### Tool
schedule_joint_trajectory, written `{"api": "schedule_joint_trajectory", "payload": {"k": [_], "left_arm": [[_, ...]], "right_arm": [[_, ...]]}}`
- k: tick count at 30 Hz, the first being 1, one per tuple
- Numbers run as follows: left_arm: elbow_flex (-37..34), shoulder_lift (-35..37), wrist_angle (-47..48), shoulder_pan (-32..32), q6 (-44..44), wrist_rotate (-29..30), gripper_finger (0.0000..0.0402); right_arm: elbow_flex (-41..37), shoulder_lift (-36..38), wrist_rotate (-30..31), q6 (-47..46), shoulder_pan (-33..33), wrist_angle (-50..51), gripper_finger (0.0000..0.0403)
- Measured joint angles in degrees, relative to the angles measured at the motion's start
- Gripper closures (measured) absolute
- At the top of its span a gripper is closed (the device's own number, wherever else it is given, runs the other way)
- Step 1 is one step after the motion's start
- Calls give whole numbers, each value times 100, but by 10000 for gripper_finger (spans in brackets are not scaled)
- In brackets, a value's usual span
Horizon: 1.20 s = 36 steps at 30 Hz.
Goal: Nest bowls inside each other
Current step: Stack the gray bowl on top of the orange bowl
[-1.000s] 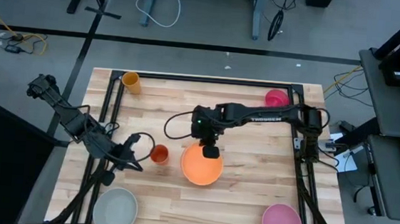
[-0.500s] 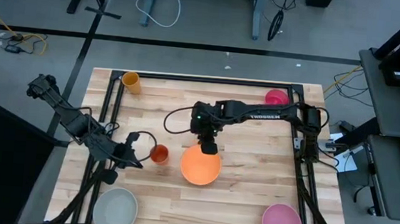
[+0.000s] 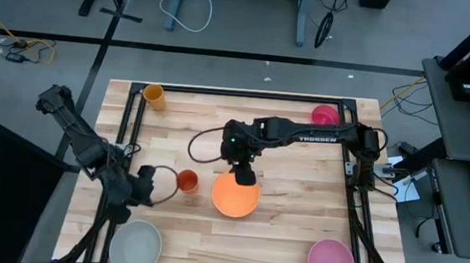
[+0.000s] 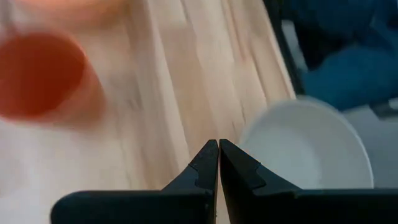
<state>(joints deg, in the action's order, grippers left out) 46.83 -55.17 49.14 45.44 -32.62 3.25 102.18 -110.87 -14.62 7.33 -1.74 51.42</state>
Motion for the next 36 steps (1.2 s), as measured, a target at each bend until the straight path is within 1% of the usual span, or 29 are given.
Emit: {"api": "schedule_joint_trajectory", "payload": {"k": [3, 7, 9, 11, 14, 16, 18, 21, 25, 28, 31, 34, 36], "left_arm": [[-2, -328, 153, 295, -304, -217, 402], [-2, -814, 109, 601, -333, -259, 402], [-2, -1015, 112, 647, -731, -134, 400], [-2, -1117, 94, 643, -1256, -133, 391], [-2, -1251, -187, 671, -1735, -199, 361], [-2, -1265, -278, 701, -1803, -369, 331], [1, -1283, -416, 713, -1965, -394, 298], [-6, -1374, -243, 711, -2258, -359, 250], [-95, -1756, -126, 737, -2411, -341, 204], [-87, -2065, -185, 747, -2408, -446, 181], [-103, -2287, -161, 744, -2397, -464, 169], [-92, -2483, -238, 736, -2398, -465, 170], [-102, -2493, -201, 738, -2400, -434, 184]], "right_arm": [[42, 4, 117, -46, 149, 5, 274], [42, 4, 149, -154, 266, 10, 274], [42, 4, 149, -200, 315, 9, 274], [42, 4, 150, -212, 343, 0, 274], [42, 4, 150, -231, 391, -5, 274], [42, 6, 150, -213, 412, -33, 274], [42, 4, 142, -210, 420, -30, 274], [42, 7, 149, -180, 441, -49, 274], [42, 6, 144, -126, 448, -42, 274], [42, 6, 141, -59, 454, -31, 274], [42, 7, 143, -13, 448, -68, 274], [42, 4, 141, 26, 448, -57, 274], [42, 7, 143, 48, 437, -93, 274]]}}
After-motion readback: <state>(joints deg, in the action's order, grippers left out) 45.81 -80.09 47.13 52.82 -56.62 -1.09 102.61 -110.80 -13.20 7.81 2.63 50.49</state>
